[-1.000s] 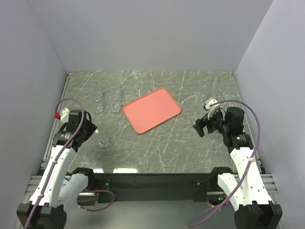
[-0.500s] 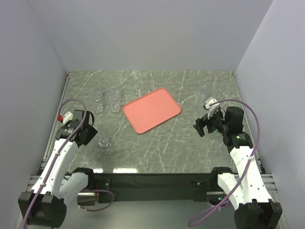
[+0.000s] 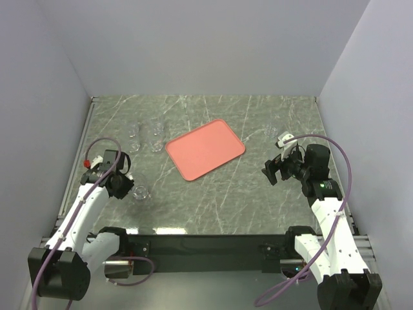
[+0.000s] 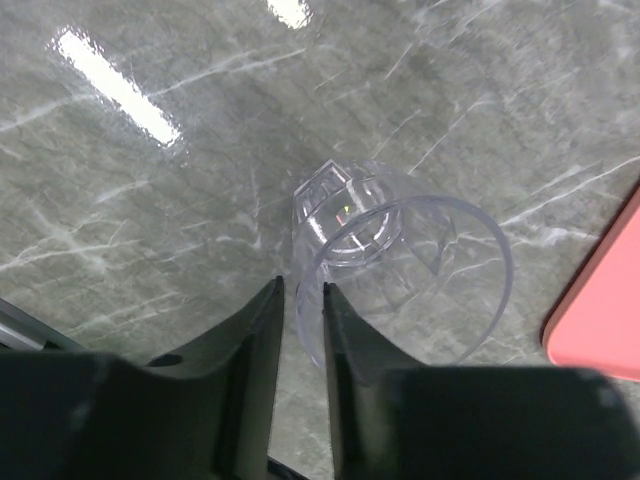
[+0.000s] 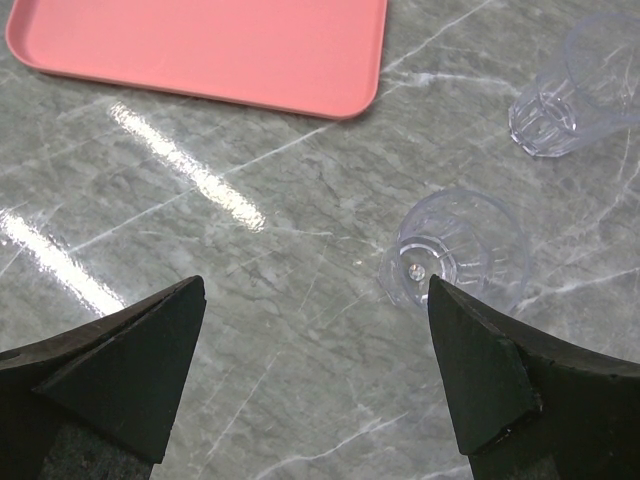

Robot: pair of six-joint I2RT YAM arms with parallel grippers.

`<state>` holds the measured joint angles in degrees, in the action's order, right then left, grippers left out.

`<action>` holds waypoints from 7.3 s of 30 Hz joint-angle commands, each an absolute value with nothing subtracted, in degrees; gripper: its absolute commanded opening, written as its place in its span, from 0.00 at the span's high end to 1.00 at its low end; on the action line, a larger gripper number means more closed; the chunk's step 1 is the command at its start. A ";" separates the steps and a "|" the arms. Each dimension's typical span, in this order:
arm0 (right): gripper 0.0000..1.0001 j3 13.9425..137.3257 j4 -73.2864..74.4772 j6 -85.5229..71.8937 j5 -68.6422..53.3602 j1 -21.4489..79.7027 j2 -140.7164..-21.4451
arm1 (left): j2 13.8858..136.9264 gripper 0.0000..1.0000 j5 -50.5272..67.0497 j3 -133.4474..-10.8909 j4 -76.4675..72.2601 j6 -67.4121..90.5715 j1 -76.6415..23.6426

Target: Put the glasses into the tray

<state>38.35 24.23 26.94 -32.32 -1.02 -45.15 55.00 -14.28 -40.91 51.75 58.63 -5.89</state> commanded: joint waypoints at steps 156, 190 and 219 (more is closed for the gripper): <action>0.71 61.61 28.74 13.18 -18.98 -11.60 -88.68 | 38.06 0.02 -15.47 -40.08 14.15 16.17 -13.71; 0.95 76.89 37.79 18.99 -33.93 9.21 -89.20 | 38.94 0.02 -16.52 -39.90 14.06 15.82 -13.71; 0.94 119.96 35.68 4.92 -14.07 28.12 -126.91 | 42.10 0.03 -17.49 -39.90 13.71 15.38 -13.62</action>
